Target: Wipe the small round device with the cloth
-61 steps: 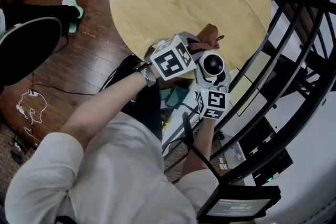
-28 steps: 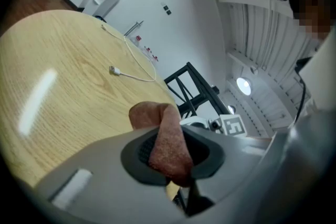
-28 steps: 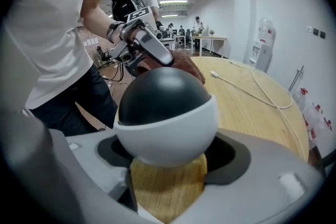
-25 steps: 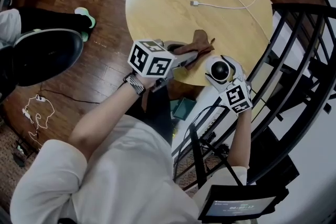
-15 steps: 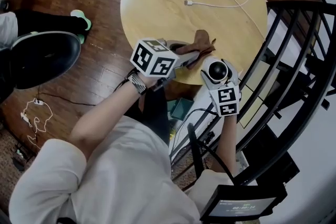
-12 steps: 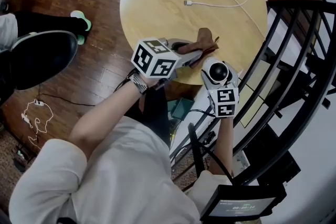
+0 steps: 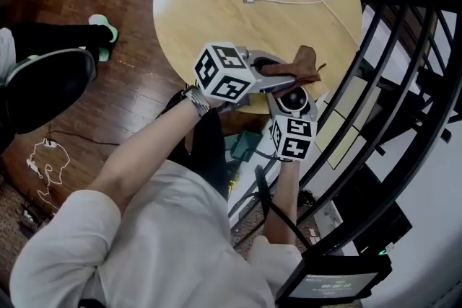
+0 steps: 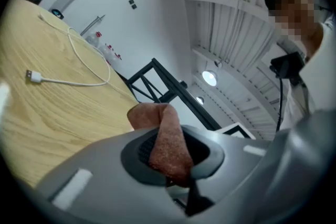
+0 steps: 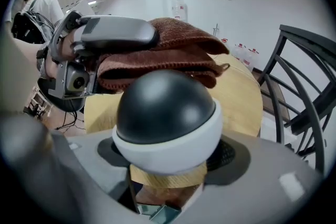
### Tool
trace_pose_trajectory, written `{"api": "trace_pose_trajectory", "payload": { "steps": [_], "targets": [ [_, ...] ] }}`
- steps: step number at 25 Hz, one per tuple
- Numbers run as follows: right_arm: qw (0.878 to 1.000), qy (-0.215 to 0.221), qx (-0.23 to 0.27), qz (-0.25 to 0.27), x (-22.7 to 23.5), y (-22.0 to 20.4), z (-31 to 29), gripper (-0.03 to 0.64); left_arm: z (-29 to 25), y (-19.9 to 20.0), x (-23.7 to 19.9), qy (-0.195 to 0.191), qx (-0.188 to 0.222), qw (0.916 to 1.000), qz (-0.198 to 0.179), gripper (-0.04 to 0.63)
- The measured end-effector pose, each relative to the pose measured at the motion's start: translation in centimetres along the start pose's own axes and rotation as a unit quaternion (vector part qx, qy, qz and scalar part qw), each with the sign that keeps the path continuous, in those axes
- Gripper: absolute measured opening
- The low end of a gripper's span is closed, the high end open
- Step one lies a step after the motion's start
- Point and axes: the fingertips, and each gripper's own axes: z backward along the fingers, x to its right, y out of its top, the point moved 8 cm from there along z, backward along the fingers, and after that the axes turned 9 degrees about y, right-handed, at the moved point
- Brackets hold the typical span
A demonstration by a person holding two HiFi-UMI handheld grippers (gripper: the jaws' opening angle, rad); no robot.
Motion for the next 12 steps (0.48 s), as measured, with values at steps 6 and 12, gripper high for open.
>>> {"api": "trace_pose_trajectory", "payload": {
  "steps": [6,12],
  "targets": [
    [1.000,0.001,0.013,-0.001,-0.1,-0.2,0.0,0.367,-1.8,-1.8,-1.1,-0.009,-0.070,0.9975,0.005,0.063],
    [1.000,0.005,0.024,0.000,-0.3,-0.3,0.3,0.367,-2.5,-2.1,-1.3,0.010,-0.124,0.9912,-0.045,0.061]
  ]
}}
